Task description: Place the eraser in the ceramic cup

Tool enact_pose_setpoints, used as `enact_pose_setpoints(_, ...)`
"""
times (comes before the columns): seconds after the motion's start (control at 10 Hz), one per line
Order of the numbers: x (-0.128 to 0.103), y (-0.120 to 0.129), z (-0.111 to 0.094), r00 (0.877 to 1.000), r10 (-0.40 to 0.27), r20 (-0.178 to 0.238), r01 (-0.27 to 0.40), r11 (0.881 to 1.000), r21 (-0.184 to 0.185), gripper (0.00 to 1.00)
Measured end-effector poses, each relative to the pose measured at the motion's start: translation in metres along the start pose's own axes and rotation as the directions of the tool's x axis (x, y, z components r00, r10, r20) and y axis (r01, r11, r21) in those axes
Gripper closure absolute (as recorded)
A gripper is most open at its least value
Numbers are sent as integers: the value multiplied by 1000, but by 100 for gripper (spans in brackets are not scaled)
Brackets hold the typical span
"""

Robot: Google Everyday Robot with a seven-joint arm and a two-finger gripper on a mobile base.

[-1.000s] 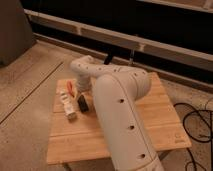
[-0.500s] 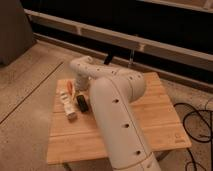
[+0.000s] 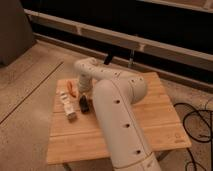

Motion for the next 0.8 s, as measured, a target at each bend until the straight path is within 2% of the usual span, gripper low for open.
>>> enact_pose_setpoints(0.1, 0, -3, 0, 1000, 7, 0, -7, 1000, -5, 93)
enact_pose_setpoints(0.2, -1, -7, -1, 1000, 11, 6, -11, 1000, -5, 99)
enact_pose_setpoints(0.4, -10, -19, -20, 998, 29, 58, -29, 999, 15, 100)
enact_pose_setpoints(0.5, -22, -21, -55, 990, 20, 137, -26, 999, 36, 100)
enact_pose_setpoints(0.6, -30, -19, -78, 982, 7, 188, -17, 999, 51, 100)
enact_pose_setpoints(0.7, -35, -13, -109, 968, -19, 248, 0, 997, 78, 100)
enact_pose_setpoints(0.8, -34, -3, -141, 949, -53, 310, 20, 994, 109, 100)
